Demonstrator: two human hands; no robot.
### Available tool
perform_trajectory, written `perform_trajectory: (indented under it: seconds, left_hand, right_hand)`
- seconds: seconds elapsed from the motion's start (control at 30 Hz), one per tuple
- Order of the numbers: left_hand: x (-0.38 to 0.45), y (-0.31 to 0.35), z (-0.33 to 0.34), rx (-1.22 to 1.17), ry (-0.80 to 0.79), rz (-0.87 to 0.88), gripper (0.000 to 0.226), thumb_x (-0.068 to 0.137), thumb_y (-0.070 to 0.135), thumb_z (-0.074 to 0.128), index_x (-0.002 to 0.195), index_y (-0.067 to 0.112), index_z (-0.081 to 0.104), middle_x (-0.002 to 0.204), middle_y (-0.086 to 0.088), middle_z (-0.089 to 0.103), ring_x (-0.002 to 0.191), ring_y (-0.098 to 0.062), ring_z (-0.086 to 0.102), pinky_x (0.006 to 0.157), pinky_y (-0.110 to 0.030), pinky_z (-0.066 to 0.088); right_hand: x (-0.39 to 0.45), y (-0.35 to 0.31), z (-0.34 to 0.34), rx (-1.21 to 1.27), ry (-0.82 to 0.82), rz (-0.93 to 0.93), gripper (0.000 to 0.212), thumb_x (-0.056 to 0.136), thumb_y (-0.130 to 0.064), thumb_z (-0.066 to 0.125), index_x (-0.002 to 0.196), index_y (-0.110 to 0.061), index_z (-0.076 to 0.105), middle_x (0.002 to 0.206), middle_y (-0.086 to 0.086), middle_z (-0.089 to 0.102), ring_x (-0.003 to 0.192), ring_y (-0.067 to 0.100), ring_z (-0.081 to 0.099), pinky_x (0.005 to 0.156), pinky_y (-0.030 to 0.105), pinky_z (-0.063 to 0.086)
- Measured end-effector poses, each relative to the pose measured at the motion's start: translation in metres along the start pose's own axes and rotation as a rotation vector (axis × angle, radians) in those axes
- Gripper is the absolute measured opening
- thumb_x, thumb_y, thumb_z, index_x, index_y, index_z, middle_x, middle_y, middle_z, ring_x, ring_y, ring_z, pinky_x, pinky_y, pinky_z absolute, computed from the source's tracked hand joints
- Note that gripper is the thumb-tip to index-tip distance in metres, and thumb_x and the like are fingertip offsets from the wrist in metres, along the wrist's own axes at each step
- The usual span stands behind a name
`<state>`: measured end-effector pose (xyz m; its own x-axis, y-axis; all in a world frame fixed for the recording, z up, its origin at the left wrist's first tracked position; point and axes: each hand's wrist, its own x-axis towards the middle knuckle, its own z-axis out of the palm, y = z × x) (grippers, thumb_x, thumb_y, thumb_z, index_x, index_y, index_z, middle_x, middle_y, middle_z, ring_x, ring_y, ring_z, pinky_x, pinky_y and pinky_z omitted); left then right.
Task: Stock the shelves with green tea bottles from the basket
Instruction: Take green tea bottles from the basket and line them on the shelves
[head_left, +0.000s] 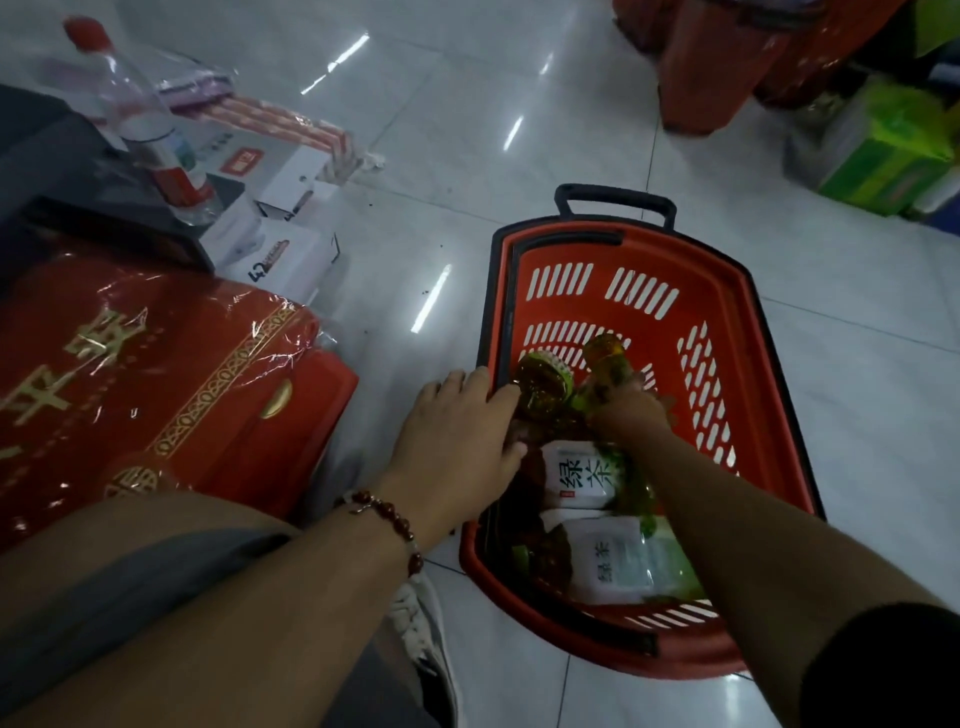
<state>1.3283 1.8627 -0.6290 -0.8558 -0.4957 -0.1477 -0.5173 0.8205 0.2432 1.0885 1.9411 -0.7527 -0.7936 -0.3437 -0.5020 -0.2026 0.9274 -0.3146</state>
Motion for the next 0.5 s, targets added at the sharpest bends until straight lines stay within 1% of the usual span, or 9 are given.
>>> perform_trajectory:
  seconds: [0.03,0.07,0.1,0.17,0.2,0.27,0.33,0.43,0.5]
  left_hand:
    - [-0.001,-0.001,0.0,-0.008,0.01,-0.001,0.058,0.098,0.05,0.048,0.149,0.025,0.034,0.148,-0.004,0.04,0.137,-0.022,0.038,0.115,-0.041,0.032]
    - [-0.001,-0.001,0.001,-0.014,0.016,-0.005,0.058,0.098,0.05,0.048,0.148,0.025,0.035,0.146,-0.003,0.041,0.135,-0.022,0.039,0.114,-0.04,0.033]
    - [-0.002,-0.001,0.001,-0.018,0.02,-0.008,0.057,0.098,0.05,0.048,0.148,0.025,0.035,0.145,-0.002,0.042,0.134,-0.021,0.04,0.114,-0.039,0.034]
    - [-0.003,-0.002,0.001,-0.028,0.029,-0.006,0.056,0.098,0.049,0.049,0.147,0.025,0.036,0.143,-0.002,0.043,0.132,-0.02,0.041,0.111,-0.038,0.035]
    - [-0.004,-0.003,0.002,-0.035,0.033,-0.002,0.056,0.098,0.049,0.049,0.147,0.025,0.037,0.142,-0.002,0.043,0.131,-0.02,0.042,0.11,-0.037,0.036]
    - [-0.006,-0.003,0.003,-0.042,0.034,0.0,0.054,0.098,0.048,0.049,0.145,0.024,0.039,0.14,-0.002,0.044,0.128,-0.02,0.044,0.108,-0.037,0.038]
    - [-0.008,-0.002,0.003,-0.045,0.025,-0.002,0.054,0.098,0.048,0.05,0.145,0.025,0.039,0.14,-0.002,0.044,0.128,-0.02,0.044,0.107,-0.037,0.038]
    - [-0.01,-0.004,0.003,-0.04,0.019,-0.004,0.056,0.098,0.047,0.05,0.147,0.024,0.037,0.145,-0.004,0.04,0.131,-0.022,0.043,0.108,-0.038,0.038]
    - [-0.011,-0.004,0.002,-0.031,0.011,-0.004,0.056,0.098,0.047,0.05,0.147,0.024,0.036,0.147,-0.005,0.039,0.132,-0.023,0.042,0.109,-0.039,0.037]
  right_hand:
    - [0.004,0.0,-0.004,0.029,-0.031,0.017,0.047,0.093,-0.026,0.063,0.131,-0.005,0.047,0.103,0.01,0.058,0.083,0.022,0.059,0.07,0.035,0.056]
    - [0.004,0.001,-0.008,0.051,-0.039,0.046,0.047,0.092,-0.031,0.064,0.127,-0.005,0.05,0.104,0.011,0.057,0.092,0.024,0.059,0.081,0.04,0.057]
    - [0.006,0.003,-0.011,0.047,-0.025,0.079,0.054,0.09,-0.04,0.065,0.128,-0.005,0.049,0.108,0.012,0.053,0.099,0.027,0.056,0.089,0.042,0.055]
    - [0.007,0.008,-0.01,-0.102,0.019,0.07,0.069,0.087,-0.049,0.065,0.136,-0.006,0.042,0.125,0.016,0.041,0.112,0.031,0.046,0.097,0.045,0.049]
    - [0.006,0.01,-0.008,-0.239,0.019,0.024,0.068,0.089,-0.043,0.065,0.14,-0.008,0.038,0.132,0.019,0.036,0.118,0.034,0.042,0.1,0.045,0.048]
    - [0.003,0.014,-0.002,-0.539,0.036,-0.083,0.059,0.091,-0.02,0.062,0.143,-0.013,0.034,0.134,0.025,0.037,0.119,0.036,0.043,0.097,0.042,0.051]
    - [0.002,0.016,0.0,-0.682,0.11,-0.142,0.049,0.091,-0.011,0.059,0.136,-0.011,0.04,0.121,0.023,0.047,0.106,0.031,0.051,0.088,0.037,0.053]
    - [0.003,0.015,-0.006,-0.618,0.15,-0.171,0.023,0.095,-0.012,0.055,0.117,-0.005,0.05,0.096,0.013,0.054,0.083,0.021,0.057,0.077,0.03,0.055]
    - [0.001,0.014,-0.01,-0.562,0.107,-0.21,0.014,0.098,-0.012,0.052,0.11,-0.004,0.053,0.086,0.01,0.055,0.074,0.018,0.059,0.07,0.028,0.056]
